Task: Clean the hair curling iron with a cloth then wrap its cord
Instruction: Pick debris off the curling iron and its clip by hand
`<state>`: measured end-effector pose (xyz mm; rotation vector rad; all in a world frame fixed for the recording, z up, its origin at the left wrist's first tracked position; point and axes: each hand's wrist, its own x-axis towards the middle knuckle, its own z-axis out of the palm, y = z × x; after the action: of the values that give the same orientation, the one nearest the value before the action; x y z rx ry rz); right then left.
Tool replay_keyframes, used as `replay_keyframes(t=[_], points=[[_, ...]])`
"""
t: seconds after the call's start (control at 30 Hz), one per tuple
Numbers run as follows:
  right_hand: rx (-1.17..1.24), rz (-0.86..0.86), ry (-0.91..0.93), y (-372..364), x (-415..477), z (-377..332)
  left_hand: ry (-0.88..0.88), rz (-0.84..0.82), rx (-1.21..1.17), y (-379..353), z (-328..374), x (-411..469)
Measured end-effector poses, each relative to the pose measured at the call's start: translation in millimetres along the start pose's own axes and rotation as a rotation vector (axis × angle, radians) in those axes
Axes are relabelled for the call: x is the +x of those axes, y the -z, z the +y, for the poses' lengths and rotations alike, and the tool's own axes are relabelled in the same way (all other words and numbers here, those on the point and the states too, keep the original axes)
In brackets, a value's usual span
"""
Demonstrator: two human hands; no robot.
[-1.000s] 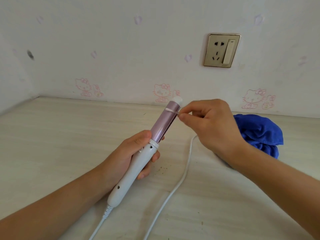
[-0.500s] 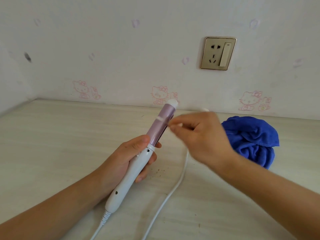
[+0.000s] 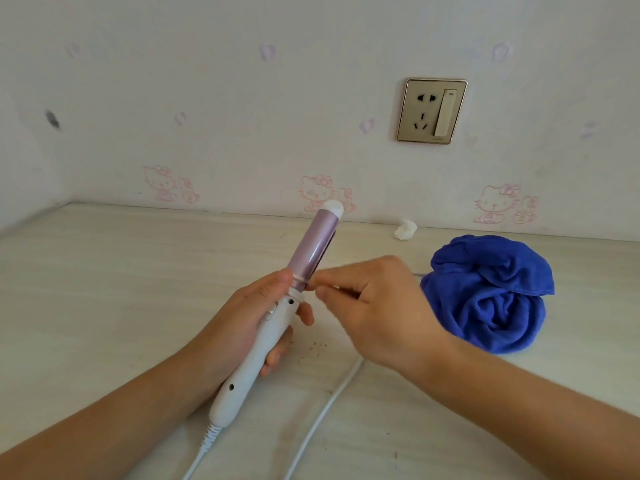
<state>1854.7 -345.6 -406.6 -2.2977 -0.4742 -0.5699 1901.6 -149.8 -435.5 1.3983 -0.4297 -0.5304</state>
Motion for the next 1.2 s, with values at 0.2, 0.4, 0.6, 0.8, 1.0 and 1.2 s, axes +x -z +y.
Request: replay_keyframes(t=[0.2,0.4,0.6,0.8,1.0,1.2], points=[[0.075,0.220,-0.147,33.0,29.0,25.3,0.095,-0.097,-0.171,3.8,-0.1,0.8],[-0.006,-0.003,-0.017,6.0,2.4,1.3,0.001,-0.058,-0.112,2.0,1.8,-5.7],[0.016,0.211,-0.138,31.5,26.1,27.9,-0.030,-0.017,-0.010,0.7,0.5,-6.0],[-0.028,-0.018,-0.017,5.8,-1.6,-0.7,-0.064,-0.016,-0.007,3.7,1.0,-2.5],[0.036,0.204,-0.164,30.7,21.8,29.0,-0.054,-0.019,0.048,1.6,0.0,-3.2],[-0.053,0.025,-0.031,11.3,7.8,9.6,-0.047,0.002,0.012,1.8,2.3,-2.5]])
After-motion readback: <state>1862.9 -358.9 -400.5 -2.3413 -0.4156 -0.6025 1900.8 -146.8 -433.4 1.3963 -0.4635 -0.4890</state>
